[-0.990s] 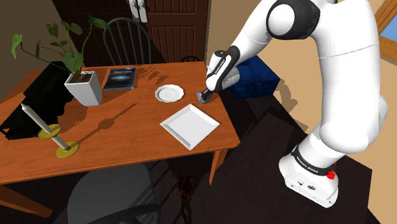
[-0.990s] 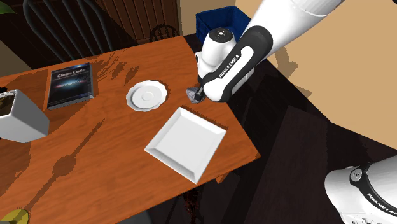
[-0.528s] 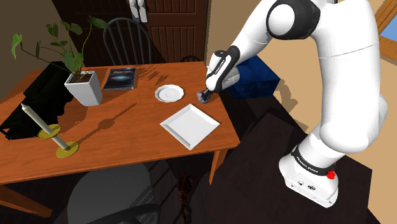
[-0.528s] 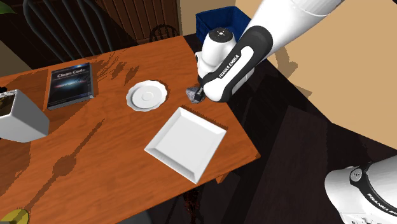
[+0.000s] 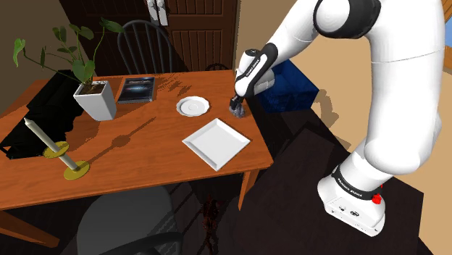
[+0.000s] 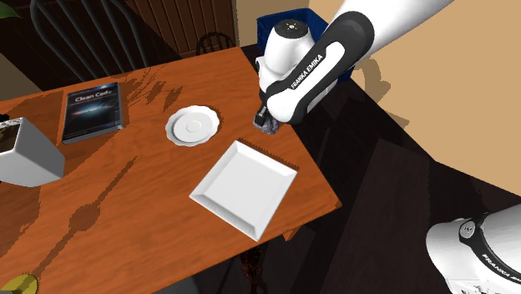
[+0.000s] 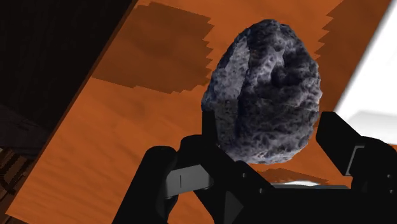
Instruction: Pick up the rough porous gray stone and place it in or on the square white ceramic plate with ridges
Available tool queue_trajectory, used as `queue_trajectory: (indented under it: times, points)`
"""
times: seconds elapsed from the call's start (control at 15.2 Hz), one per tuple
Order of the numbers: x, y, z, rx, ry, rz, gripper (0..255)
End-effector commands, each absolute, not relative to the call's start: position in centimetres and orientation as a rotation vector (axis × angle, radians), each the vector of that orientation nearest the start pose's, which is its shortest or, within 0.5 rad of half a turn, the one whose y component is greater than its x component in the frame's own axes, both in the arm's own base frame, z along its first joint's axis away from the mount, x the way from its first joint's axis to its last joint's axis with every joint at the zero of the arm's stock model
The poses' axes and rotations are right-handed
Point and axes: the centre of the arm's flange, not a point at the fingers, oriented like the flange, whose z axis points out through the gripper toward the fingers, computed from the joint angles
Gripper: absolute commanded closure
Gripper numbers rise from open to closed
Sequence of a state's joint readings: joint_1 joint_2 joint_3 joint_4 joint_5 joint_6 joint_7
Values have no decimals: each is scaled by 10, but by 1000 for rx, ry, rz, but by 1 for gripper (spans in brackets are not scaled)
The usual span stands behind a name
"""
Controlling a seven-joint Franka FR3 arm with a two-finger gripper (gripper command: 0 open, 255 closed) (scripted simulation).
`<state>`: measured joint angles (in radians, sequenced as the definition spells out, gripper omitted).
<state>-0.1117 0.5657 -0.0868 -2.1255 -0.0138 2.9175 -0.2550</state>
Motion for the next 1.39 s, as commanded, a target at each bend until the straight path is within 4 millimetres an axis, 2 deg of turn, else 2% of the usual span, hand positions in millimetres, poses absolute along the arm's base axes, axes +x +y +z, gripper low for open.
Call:
queue_trajectory:
  times: [0.0,0.59,0.86,0.92,0.99,1.12,1.32]
  points:
    - [578,-115,173,-3219,-142,-342,255]
    - [577,-115,216,-3219,-142,-342,255]
    - [558,-67,223,-3219,-142,-342,255]
    - [564,-80,221,-3220,-145,-342,255]
    - [564,-80,221,-3220,-145,-342,0]
    - [598,-107,207,-3147,-192,-119,0]
    - [646,-143,174,-3009,-256,195,0]
